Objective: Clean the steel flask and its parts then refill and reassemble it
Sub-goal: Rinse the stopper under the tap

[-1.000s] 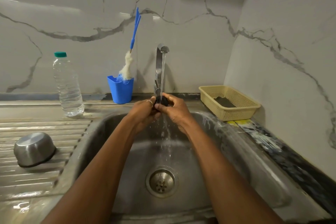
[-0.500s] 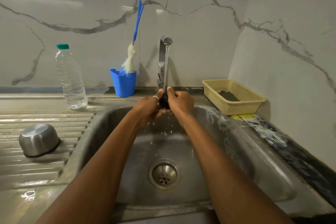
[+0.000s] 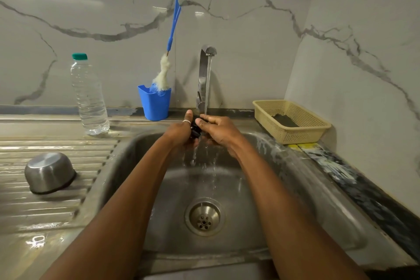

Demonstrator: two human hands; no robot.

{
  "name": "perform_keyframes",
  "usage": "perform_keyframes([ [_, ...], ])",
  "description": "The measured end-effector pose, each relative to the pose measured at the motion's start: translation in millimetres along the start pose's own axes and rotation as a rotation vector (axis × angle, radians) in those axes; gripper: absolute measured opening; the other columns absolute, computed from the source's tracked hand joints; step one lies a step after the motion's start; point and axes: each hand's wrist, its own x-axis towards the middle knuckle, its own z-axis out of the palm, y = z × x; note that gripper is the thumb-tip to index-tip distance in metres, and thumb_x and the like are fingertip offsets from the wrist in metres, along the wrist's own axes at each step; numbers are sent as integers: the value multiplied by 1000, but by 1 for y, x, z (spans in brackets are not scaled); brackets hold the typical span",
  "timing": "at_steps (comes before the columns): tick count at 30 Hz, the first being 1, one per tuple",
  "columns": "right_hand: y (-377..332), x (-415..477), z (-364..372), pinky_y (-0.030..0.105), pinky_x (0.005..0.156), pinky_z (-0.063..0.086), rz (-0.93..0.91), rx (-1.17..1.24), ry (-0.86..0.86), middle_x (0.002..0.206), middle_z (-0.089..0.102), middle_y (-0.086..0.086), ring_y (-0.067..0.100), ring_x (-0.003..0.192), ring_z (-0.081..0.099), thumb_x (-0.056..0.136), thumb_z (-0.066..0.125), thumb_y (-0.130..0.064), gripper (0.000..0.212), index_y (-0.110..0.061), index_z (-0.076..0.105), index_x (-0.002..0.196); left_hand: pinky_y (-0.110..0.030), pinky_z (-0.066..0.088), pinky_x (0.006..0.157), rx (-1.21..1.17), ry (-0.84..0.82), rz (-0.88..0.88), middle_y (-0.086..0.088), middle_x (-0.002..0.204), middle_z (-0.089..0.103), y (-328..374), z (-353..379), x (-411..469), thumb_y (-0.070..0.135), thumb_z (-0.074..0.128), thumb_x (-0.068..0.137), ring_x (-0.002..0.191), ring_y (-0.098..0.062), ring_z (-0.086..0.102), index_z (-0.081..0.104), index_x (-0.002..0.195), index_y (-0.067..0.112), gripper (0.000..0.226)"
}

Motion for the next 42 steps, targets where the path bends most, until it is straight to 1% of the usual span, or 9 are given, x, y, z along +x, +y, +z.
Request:
perform_keyframes([
  [3, 1, 2, 3, 26, 79, 60, -41, 116, 49, 122, 72, 3, 15, 105, 70, 98, 67, -32, 35, -19, 68, 131, -36, 53, 76, -38, -38, 0, -14, 80, 65, 2, 4, -2, 68, 28, 100, 63, -18, 59, 63, 110, 2, 75],
  [9, 6, 11, -1, 38, 78, 64, 110, 326, 236, 115, 70, 11, 25, 96, 73, 106, 54, -27, 18, -21, 67, 116, -33, 59, 81, 15, -101, 87, -13, 86, 71, 1, 3, -2, 50, 51, 102, 73, -18, 66, 67, 112, 3, 50],
  [14, 10, 12, 5, 30, 62, 62, 227, 350, 294, 114, 71, 18, 28, 87, 76, 107, 49, -34, 35, -5, 65, 119, -30, 60, 75, 253, -17, 311, -11, 106, 72, 1, 9, -6, 34, 58, 102, 91, -22, 71, 65, 122, 16, 27],
  [18, 9, 7, 8, 29, 57, 62, 287, 220, 233, 113, 71, 17, 26, 84, 76, 107, 45, -45, 44, -8, 60, 124, -32, 55, 91, 242, 23, 416, -1, 110, 68, 1, 10, -6, 26, 53, 105, 105, -18, 65, 66, 124, 21, 24],
  [20, 8, 6, 10, 29, 60, 63, 278, 163, 212, 112, 72, 16, 25, 84, 77, 106, 43, -48, 46, -11, 60, 125, -34, 54, 94, 265, 44, 416, 0, 108, 69, -1, 9, -6, 27, 51, 106, 105, -17, 65, 68, 125, 20, 26],
  [24, 8, 4, 12, 38, 80, 64, 246, 207, 143, 116, 70, 15, 26, 95, 74, 108, 41, -39, 39, -11, 61, 128, -15, 52, 62, 287, 72, 421, -1, 106, 69, -1, 12, -10, 27, 53, 105, 87, -7, 66, 67, 124, 20, 25],
  [32, -6, -12, 1, 44, 87, 62, 209, 433, -67, 123, 65, 18, 29, 110, 67, 105, 53, -20, 23, -7, 65, 120, -34, 60, 78, 372, 243, 421, -2, 99, 70, -4, 15, -4, 29, 54, 104, 91, -17, 68, 68, 114, 18, 20],
  [37, -5, -9, -2, 32, 77, 64, 209, 458, -65, 120, 67, 19, 31, 106, 70, 100, 58, -4, 19, -4, 67, 118, -23, 54, 64, 263, 108, 346, -9, 97, 72, 4, 9, -8, 29, 43, 109, 86, -17, 68, 70, 110, 12, 32],
  [42, 0, -7, 1, 38, 79, 64, 211, 218, 51, 104, 72, 11, 27, 95, 75, 98, 67, -22, 5, -24, 70, 101, -28, 53, 72, 228, -26, 292, -10, 108, 70, 3, 5, -10, 17, 45, 106, 97, -20, 66, 68, 120, 12, 27],
])
